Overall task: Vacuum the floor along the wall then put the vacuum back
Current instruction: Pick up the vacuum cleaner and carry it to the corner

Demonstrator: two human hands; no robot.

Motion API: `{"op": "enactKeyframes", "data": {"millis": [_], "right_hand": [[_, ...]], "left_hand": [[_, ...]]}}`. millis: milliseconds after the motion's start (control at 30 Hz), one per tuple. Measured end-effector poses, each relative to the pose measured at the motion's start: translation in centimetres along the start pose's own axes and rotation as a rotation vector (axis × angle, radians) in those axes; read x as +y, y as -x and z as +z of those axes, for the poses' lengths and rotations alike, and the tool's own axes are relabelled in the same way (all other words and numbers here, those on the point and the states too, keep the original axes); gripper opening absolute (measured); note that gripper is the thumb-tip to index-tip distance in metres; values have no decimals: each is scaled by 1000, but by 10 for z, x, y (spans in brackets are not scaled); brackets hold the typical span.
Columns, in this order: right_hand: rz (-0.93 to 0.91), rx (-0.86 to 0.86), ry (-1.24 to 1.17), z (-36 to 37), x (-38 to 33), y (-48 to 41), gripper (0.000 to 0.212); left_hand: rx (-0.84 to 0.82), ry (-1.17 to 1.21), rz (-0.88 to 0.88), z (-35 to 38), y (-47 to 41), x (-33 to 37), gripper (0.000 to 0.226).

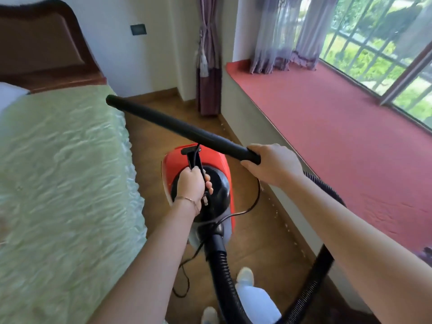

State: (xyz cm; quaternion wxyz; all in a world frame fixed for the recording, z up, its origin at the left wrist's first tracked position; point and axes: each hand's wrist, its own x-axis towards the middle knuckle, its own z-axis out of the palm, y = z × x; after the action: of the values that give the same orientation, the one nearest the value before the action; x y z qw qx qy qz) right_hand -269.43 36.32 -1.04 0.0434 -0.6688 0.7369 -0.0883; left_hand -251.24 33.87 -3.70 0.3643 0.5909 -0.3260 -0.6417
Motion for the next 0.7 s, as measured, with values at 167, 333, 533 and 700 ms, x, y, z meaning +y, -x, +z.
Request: {"op": "enactKeyframes", "data": {"millis": [167, 333, 533, 700], "right_hand": [[-56, -50, -28, 19, 16, -109, 26], [-76, -88, -34, 24, 40, -227, 27], [-116, -110, -74, 20, 41, -357, 28], [-139, -132, -84, 41, 22, -462, 28]], "left_hand": [[79, 6, 0, 27, -87, 32, 22], [170, 96, -4, 55, -182, 85, 25], [223, 122, 17, 69, -272, 150, 26], [250, 163, 18, 59, -356, 192, 27]]}}
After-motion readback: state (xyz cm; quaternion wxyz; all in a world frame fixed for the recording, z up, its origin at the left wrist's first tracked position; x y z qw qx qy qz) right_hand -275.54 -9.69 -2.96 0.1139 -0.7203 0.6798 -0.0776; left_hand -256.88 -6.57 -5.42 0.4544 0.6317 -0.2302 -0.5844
